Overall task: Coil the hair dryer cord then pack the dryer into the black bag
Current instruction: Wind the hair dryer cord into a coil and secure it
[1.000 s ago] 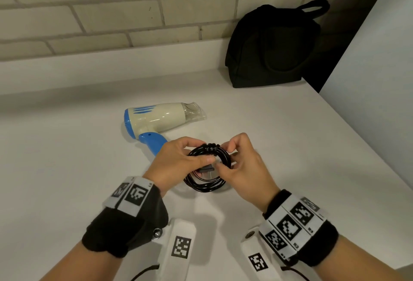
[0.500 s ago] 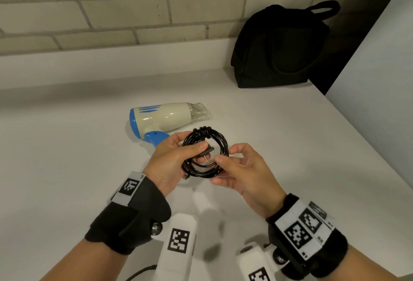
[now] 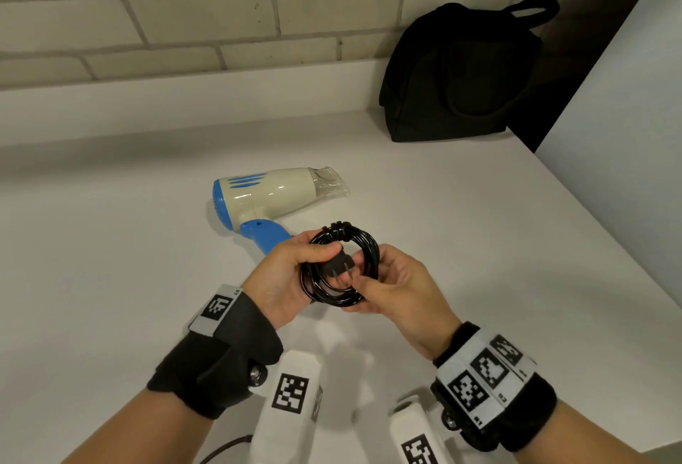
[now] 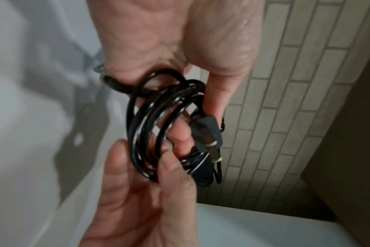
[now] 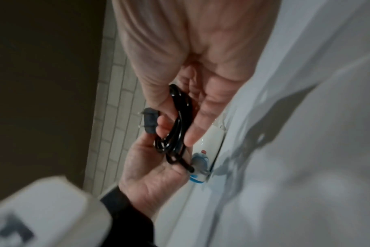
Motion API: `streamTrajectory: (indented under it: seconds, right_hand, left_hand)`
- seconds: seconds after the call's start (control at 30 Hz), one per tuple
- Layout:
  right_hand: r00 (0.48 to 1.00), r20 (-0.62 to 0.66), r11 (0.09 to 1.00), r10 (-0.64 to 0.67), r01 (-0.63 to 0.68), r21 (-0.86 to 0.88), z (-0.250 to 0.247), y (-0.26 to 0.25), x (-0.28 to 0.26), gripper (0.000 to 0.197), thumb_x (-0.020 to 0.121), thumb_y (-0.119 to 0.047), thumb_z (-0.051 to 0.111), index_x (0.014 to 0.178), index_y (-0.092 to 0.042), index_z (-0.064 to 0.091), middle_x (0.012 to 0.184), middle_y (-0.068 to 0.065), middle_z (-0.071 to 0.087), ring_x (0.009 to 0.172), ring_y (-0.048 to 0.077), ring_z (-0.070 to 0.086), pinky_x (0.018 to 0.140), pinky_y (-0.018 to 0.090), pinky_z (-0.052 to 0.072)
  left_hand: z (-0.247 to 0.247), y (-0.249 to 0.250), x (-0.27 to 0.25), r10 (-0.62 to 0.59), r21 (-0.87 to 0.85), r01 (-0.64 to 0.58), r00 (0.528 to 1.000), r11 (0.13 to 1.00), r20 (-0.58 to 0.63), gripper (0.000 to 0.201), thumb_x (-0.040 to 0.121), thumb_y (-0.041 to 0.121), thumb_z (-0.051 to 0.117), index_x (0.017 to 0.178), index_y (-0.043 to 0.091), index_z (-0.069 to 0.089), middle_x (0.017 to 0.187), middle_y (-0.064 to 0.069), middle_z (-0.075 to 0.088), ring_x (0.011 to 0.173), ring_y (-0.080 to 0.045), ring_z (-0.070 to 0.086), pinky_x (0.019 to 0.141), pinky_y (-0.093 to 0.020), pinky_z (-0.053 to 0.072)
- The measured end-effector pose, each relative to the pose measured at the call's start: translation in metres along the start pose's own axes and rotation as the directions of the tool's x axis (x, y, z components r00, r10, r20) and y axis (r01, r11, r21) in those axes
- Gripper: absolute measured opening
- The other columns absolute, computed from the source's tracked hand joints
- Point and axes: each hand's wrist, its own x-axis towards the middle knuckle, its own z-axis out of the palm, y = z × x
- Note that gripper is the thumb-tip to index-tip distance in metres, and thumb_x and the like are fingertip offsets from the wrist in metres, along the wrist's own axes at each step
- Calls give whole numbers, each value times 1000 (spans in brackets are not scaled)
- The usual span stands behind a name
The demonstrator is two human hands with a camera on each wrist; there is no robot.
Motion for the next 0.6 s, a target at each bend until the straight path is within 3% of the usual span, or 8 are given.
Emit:
streamTrajectory:
  seconds: [0.1,0.17,0.23,0.3,0.37,0.43,0.5,0.6]
  right_hand:
    - [963,-37,914,-268,242,-324,-3,6,0,46,79,1,63,101,-35,46,89,-4,62,83,7,65,71,25,57]
    - [844,47,601,-535,419,-680,-9,4,2,44,76,-9,66,104,-37,47,102,-11,49,96,1,50,80,12,46]
    - [738,191,257,-647,447,-857,-13,-5,3,40,72,-14,64,102,-35,50,105,-6,37,96,13,39,78,14,37]
    - [703,294,66,-647,437,-897,-13,-16,4,34,73,-18,57,101,-36,50,101,-4,32,89,21,40,67,24,41]
    - [657,418,-80,-628,480,-874,-13,-24,3,30,77,-24,48,105,-34,48,95,-4,34,80,24,48,56,32,46]
    - [598,488,-122,-636,547,-828,-17,-26,6,24,81,-23,51,104,-27,51,97,-4,44,81,21,50,56,32,49]
    - [565,479,-83,-672,585,-807,-20,-25,9,17,81,-21,55,98,-19,58,93,0,60,86,18,48,64,28,48]
    - [615,401,54,-679,586,-808,-19,-25,10,18,80,-26,55,96,-19,54,81,4,67,86,14,47,73,23,42]
  left_hand:
    - [1,-1,2,28,85,-21,997,996,-77,25,65,6,64,89,8,56,72,-9,65,58,-18,65,60,-28,56]
    - [5,-1,3,110,198,-81,984,977,-140,9,70,6,64,76,11,59,69,-9,64,57,-18,63,58,-27,55]
    - [7,-1,4,183,292,-124,965,948,-185,7,71,8,68,72,13,63,68,-9,66,64,-23,63,65,-30,54]
    - [9,-1,3,215,358,-134,956,924,-197,5,72,15,69,76,15,66,71,-9,68,70,-24,66,70,-29,55]
    - [10,0,1,245,434,-149,954,888,-173,15,73,25,69,82,13,68,69,-6,70,67,-19,67,60,-21,54]
    - [11,2,0,280,477,-174,946,862,-161,26,73,34,66,85,12,69,70,-6,71,65,-16,67,58,-18,51]
    - [14,1,-1,366,533,-237,918,813,-151,27,76,36,61,84,11,68,65,-3,68,56,-7,63,55,-14,48]
    - [20,-2,-5,489,560,-360,868,746,-93,8,84,21,55,86,18,63,70,4,63,53,4,59,52,-8,44]
